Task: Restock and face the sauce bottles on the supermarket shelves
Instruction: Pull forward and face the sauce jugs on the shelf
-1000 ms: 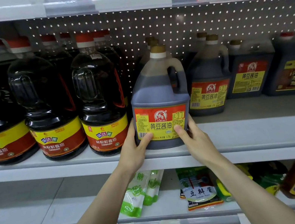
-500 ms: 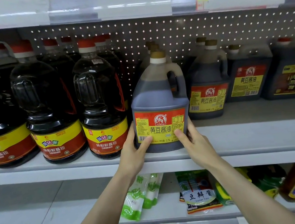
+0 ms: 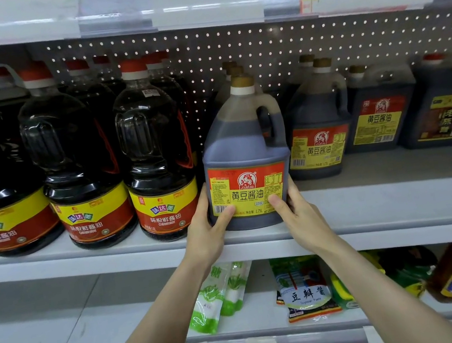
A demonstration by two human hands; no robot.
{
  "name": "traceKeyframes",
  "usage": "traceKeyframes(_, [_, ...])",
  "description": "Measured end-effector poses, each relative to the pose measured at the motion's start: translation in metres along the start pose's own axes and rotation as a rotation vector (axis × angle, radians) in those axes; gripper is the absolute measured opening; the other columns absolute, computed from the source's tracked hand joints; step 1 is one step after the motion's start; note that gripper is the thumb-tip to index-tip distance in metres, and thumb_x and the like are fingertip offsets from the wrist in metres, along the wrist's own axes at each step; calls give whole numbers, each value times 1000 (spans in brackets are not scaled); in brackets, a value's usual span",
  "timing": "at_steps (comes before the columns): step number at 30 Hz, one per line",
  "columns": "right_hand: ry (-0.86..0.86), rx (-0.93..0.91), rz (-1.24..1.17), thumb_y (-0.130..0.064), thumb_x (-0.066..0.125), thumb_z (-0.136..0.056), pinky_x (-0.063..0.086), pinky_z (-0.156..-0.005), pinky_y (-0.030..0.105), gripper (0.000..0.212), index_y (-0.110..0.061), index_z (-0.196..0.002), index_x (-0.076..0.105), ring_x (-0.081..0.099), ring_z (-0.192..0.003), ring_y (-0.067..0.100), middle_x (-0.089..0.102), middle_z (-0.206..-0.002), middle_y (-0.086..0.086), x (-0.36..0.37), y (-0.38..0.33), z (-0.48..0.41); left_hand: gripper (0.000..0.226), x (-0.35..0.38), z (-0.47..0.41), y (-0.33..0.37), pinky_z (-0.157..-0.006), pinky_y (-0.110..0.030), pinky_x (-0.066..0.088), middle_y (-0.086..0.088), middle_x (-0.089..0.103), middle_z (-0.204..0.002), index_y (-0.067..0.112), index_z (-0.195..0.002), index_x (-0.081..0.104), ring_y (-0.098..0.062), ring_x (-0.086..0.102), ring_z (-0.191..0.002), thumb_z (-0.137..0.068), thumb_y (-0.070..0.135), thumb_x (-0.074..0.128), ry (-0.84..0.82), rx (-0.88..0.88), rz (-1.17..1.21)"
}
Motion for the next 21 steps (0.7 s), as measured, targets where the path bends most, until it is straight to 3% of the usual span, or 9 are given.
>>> traceKeyframes(4, [-4,8,-1,-57,37,-92,40,-105,33,69,-39,-152,8,50,-125,12,51,-139,-13,0,-1,0,58,0,0,1,-107,-40,43,10,59,-130,29,-145,36,-7,54,-122,-93,22,60,1,0,-5])
traceKeyframes(8, [-3,0,1,-63,37,-88,40,-108,39,71,-42,-151,11,49,-127,12,51,-139,-15,0,0,-1,63,-1,0,-1,-108,-43,41,10,58,-133,30,-146,34,-10,52,-125,-89,33,62,6,5,-34])
traceKeyframes(17, [18,-39,-27,-65,38,-88,39,-109,41,71,-44,-150,11,47,-128,11,49,-140,-16,2,2,-2,66,0,-4,-3,-109,-42,40,12,56,-135,29,-148,30,-8,50,-126,-90,34,61,-27,32,-68])
traceKeyframes(21, [21,-52,-18,-58,39,-93,40,-107,36,65,-42,-150,13,49,-126,11,50,-137,-19,2,2,-2,63,0,-3,-1,-109,-41,40,11,57,-133,28,-148,31,-7,52,-124,-92,30,61,-24,42,-77])
Point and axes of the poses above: each hand's wrist, its own z-axis away from the middle knuckle, its own x-axis out of the palm, y = z × x, the point moved 9 cm from there along -z, towards the middle knuckle
